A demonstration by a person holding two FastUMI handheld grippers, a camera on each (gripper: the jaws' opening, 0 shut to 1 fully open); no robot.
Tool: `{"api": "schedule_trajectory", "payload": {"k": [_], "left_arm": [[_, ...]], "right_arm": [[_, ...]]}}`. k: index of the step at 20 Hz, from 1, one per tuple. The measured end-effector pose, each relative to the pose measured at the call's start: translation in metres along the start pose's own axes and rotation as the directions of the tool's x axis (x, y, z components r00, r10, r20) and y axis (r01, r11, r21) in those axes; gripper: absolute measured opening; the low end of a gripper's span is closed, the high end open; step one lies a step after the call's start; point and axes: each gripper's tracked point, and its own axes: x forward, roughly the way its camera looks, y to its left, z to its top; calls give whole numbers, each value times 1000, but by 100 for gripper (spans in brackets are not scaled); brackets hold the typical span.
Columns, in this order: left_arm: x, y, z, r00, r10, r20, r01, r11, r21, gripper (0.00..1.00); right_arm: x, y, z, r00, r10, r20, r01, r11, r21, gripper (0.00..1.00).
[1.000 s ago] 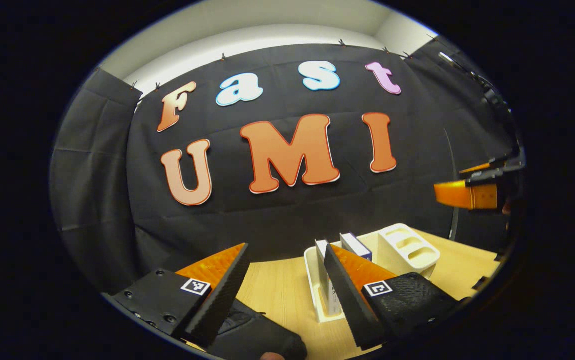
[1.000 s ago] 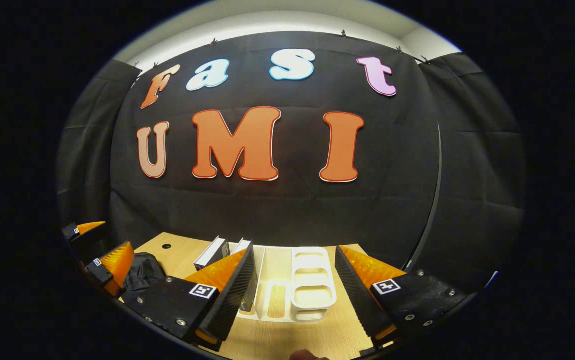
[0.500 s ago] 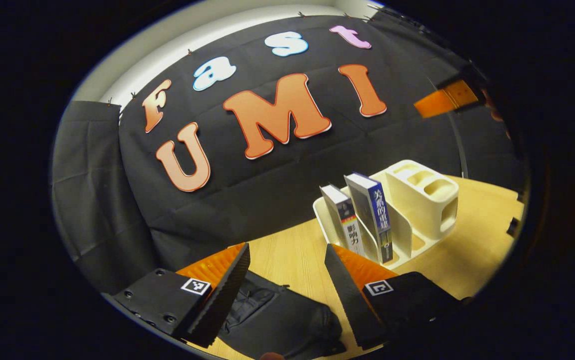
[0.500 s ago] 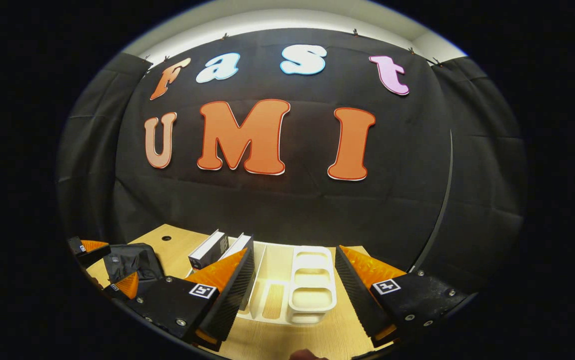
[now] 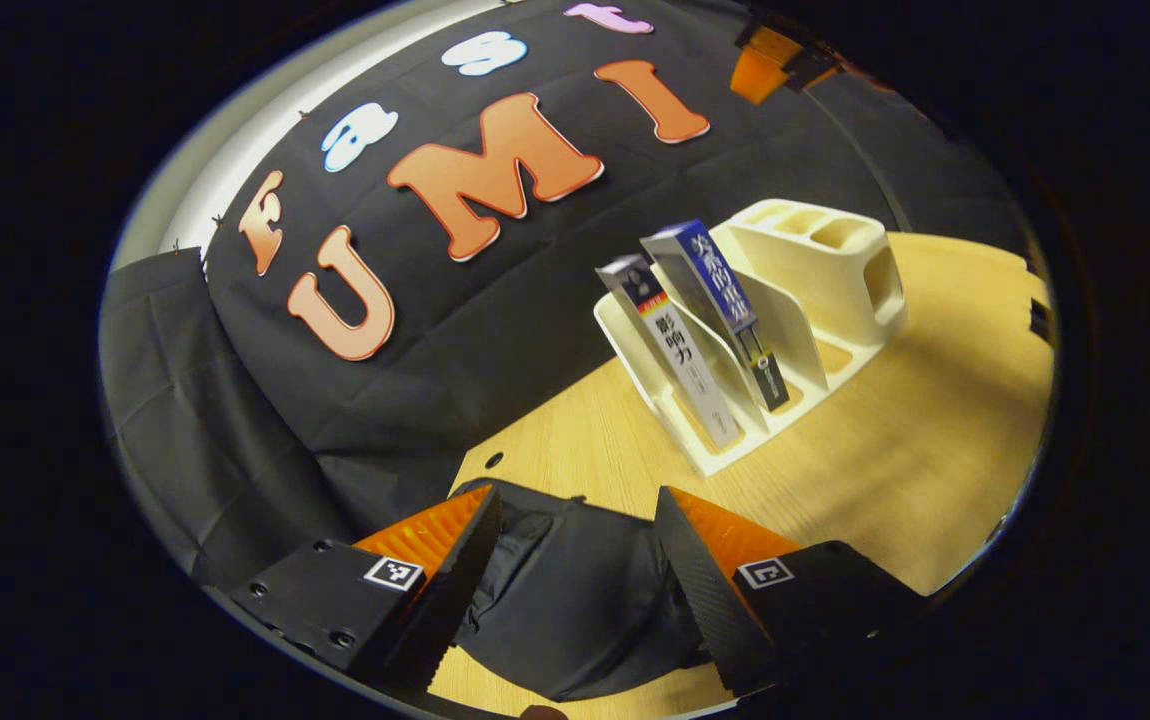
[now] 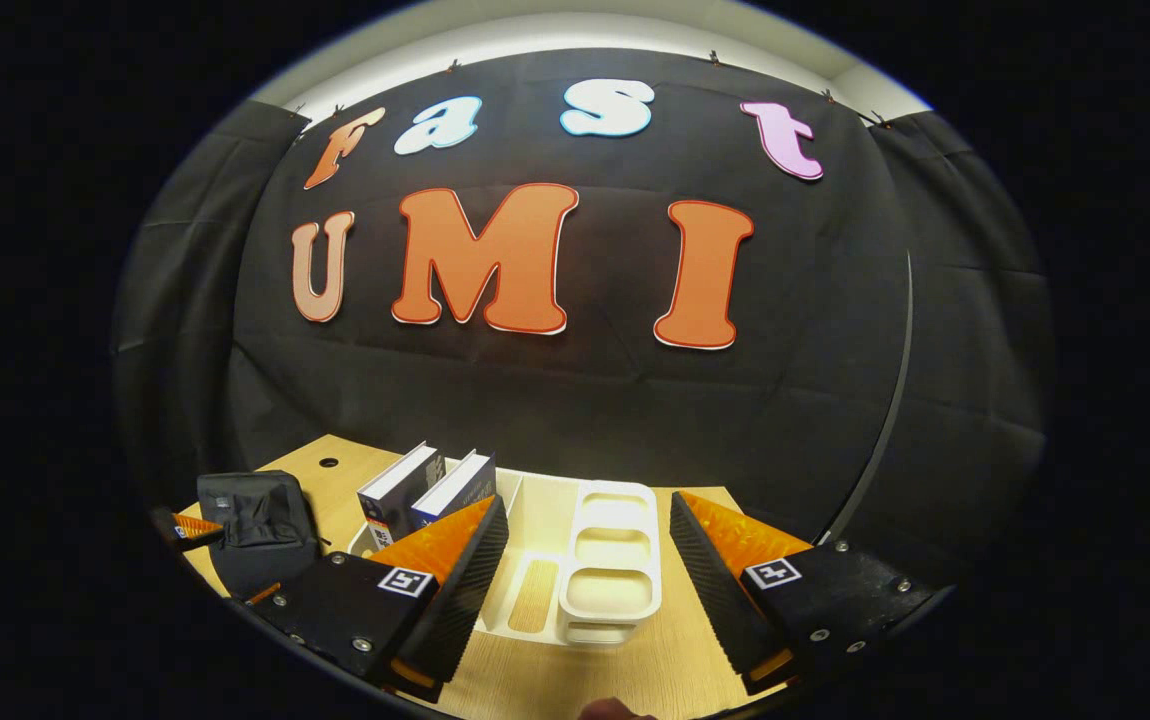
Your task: Open the schoolbag, grab two books from the bookshelf and put them into the schoolbag.
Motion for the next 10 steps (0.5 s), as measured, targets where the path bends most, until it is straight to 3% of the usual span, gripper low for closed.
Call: {"api": "schedule_trajectory", "payload": {"k": [10], "left_arm": [[3, -17, -99, 981, 13, -194, 15, 989, 145, 99]], "right_arm": [[-3, -11, -15, 1000, -7, -24, 7, 1000, -2, 97]]}}
